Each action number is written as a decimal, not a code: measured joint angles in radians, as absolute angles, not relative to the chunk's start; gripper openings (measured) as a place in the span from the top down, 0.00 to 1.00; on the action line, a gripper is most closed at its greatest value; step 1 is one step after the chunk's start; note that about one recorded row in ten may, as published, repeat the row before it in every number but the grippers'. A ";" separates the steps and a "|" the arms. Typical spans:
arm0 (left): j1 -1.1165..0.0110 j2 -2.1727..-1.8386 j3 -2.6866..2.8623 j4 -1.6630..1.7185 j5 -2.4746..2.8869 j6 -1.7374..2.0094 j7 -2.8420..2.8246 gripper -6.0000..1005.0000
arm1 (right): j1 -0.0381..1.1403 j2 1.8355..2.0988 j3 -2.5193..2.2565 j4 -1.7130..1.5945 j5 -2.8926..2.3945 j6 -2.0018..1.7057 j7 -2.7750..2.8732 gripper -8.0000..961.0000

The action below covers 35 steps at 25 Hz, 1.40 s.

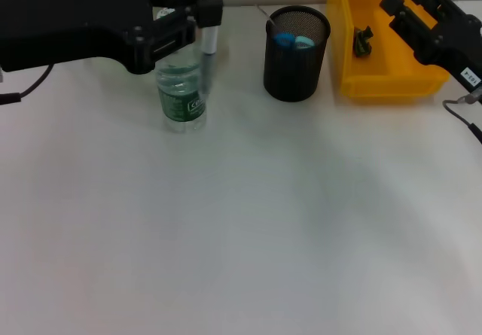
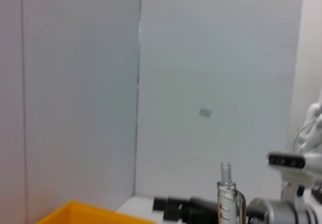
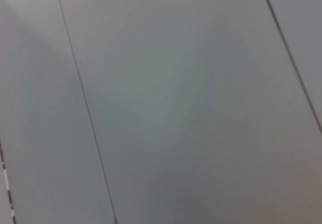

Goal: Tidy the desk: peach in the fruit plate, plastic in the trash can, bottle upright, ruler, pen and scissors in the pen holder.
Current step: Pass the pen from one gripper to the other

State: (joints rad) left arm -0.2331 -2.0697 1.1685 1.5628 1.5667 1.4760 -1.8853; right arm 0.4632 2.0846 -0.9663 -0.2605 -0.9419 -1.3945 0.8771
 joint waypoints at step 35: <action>-0.435 -2.072 1.167 0.911 1.387 1.648 -1.454 0.82 | 0.459 2.075 -0.972 -0.615 -1.507 -1.767 1.172 0.37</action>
State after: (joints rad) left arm -0.4345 -2.0718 1.1670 0.9109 1.3868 1.6483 -1.4538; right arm 0.4592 2.0752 -0.9718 -0.6154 -1.5067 -1.7673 1.1720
